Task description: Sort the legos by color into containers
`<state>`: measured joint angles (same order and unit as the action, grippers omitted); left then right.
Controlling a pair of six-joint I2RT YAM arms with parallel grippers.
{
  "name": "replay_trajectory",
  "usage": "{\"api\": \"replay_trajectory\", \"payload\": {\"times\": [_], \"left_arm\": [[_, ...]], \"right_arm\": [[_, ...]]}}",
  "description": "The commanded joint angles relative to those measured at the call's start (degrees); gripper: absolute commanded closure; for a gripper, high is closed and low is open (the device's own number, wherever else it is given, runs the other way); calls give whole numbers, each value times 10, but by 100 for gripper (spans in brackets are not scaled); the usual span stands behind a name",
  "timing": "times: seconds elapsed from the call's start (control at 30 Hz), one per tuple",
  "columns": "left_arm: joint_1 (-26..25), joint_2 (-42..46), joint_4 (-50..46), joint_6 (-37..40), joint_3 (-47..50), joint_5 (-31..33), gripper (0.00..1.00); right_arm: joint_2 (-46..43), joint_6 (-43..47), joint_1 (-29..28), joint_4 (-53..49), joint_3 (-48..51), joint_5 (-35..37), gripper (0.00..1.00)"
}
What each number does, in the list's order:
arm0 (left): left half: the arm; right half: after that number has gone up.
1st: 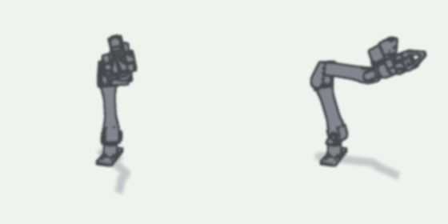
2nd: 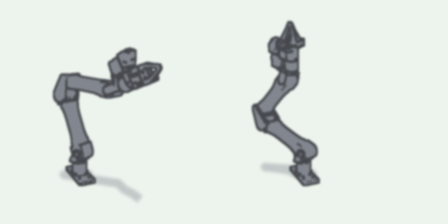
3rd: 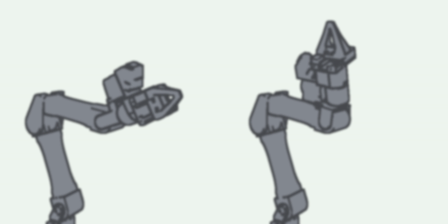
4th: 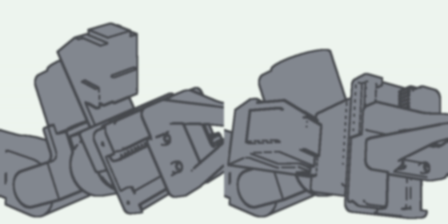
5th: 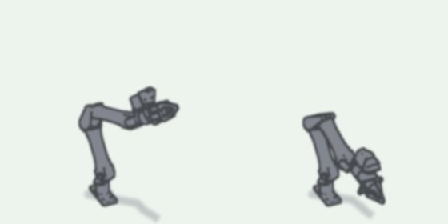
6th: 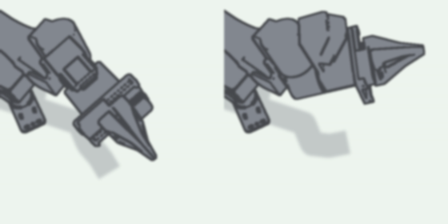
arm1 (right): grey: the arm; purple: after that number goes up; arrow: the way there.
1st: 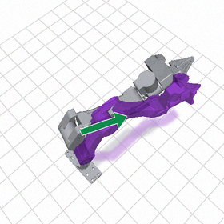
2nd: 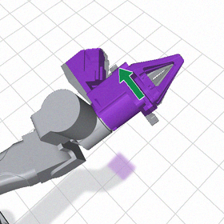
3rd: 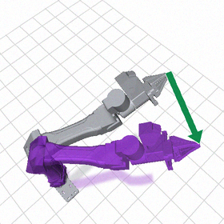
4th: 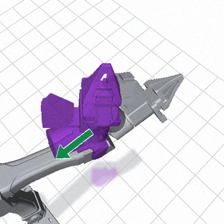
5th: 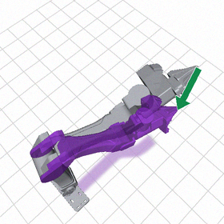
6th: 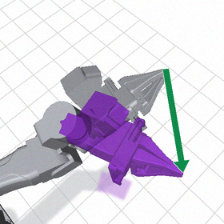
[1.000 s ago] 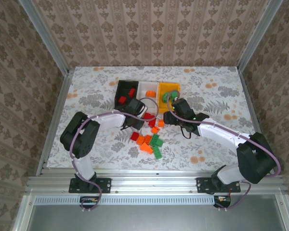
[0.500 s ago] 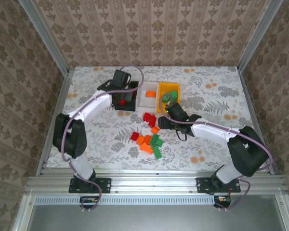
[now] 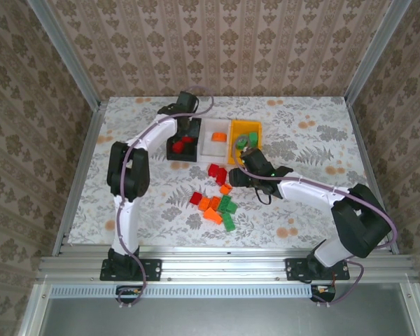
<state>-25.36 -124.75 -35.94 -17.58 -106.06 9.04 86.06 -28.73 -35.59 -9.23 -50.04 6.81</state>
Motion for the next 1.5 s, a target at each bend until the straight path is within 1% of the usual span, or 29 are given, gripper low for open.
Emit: {"api": "replay_trajectory", "payload": {"times": [0.0,0.07,0.1,0.13,0.2,0.3,0.43,0.5,0.57,0.6,0.77,0.9,1.0,1.13,1.23,1.37,1.47], "left_arm": [[3,43,-13,-12,8,-2,36],[-3,82,3,-7,36,0,23],[-4,104,8,-3,51,0,19],[-12,128,7,-1,70,-1,18],[-37,180,10,2,122,1,18],[-79,267,26,-7,246,3,21],[-131,361,39,-56,426,-1,28],[-150,390,41,-75,488,-3,31],[-167,407,43,-94,529,2,34],[-176,412,52,-98,547,-5,35],[-210,416,78,-98,573,-22,36],[-211,409,93,-92,575,-28,36],[-210,386,109,-86,574,-44,36],[-210,354,109,-84,563,-25,37],[-201,346,113,-88,562,-18,41],[-188,363,127,-88,579,-19,43],[-166,369,147,-86,598,-42,45]], "right_arm": [[-20,0,-2,1,4,4,30],[-20,-1,-2,1,3,1,30],[-21,-1,-3,0,3,0,30],[-23,-1,-3,0,4,0,30],[-27,-1,-3,0,5,3,30],[-36,1,-3,-4,6,10,30],[-45,2,-3,-5,9,15,30],[-43,2,-3,-4,9,14,30],[-39,2,-3,-2,8,14,30],[-37,2,-3,-2,7,13,30],[-23,1,-3,-1,4,11,30],[-20,1,-4,-2,3,14,30],[-20,2,-4,-3,3,17,30],[-21,3,-4,-3,4,19,30],[-21,3,-4,-3,4,18,30],[-20,3,-4,-3,3,18,30],[-18,3,-5,-3,2,17,30]]}}
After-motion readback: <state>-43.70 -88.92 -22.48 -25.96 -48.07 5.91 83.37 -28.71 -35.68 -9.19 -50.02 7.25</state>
